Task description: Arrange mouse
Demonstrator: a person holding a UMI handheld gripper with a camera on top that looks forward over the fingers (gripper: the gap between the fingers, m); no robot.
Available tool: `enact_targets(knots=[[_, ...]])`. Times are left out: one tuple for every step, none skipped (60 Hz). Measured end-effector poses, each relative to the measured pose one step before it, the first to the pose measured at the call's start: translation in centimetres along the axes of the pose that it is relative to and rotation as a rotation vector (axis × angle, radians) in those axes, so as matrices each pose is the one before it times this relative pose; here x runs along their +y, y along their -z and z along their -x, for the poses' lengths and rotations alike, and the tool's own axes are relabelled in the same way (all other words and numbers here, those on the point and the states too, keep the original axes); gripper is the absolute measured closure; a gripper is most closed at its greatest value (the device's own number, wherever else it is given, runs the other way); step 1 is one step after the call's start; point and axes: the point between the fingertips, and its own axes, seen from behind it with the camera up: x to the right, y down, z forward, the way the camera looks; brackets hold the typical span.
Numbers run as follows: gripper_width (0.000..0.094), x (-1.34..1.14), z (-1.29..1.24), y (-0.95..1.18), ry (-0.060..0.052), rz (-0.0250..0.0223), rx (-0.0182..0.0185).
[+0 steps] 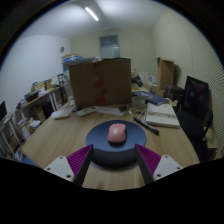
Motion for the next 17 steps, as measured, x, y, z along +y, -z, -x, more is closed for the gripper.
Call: enact_targets(knots=[[0.0095, 0.321, 0.195, 1.016, 0.0015, -0.00277, -0.01358], [0.0098, 0.322, 0.132, 0.953, -0.0001, -0.00427, -0.01113], [0.0098, 0.340, 0.075, 0.932, -0.0008, -0.00415, -0.00818], [0.0099, 0.362, 0.035, 0.891, 0.0006, -0.00420, -0.00726], [0.0098, 0.360, 0.039, 0.870, 0.0017, -0.00453, -0.00775], [0.0102, 0.363, 0.013, 0.800, 0.0036, -0.00459, -0.00848], [0.0096, 0.361, -0.037, 0.756, 0.0028, -0.00479, -0.00588], [0.0098, 0.428, -0.322, 0.190, 0.0003, -0.00542, -0.00246], [0.0098, 0.386, -0.132, 0.775, -0.0019, -0.00460, 0.00114], [0.0094, 0.319, -0.078, 0.733, -0.0032, -0.00626, 0.00175], [0.0098, 0.342, -0.179, 0.635, -0.0035, -0.00552, -0.00082], [0.0102, 0.339, -0.159, 0.521, -0.0036, -0.00351, -0.00112], [0.0098, 0.384, -0.171, 0.440, -0.0050, -0.00296, -0.00204], [0.0097, 0.399, -0.189, 0.384, -0.0065, -0.00199, -0.00216], [0.0099, 0.391, -0.211, 0.367, -0.0072, -0.00129, -0.00278], [0.0098, 0.364, -0.172, 0.316, -0.0078, -0.00015, -0.00398], [0.0096, 0.406, -0.150, 0.275, -0.0070, -0.00017, -0.00520]])
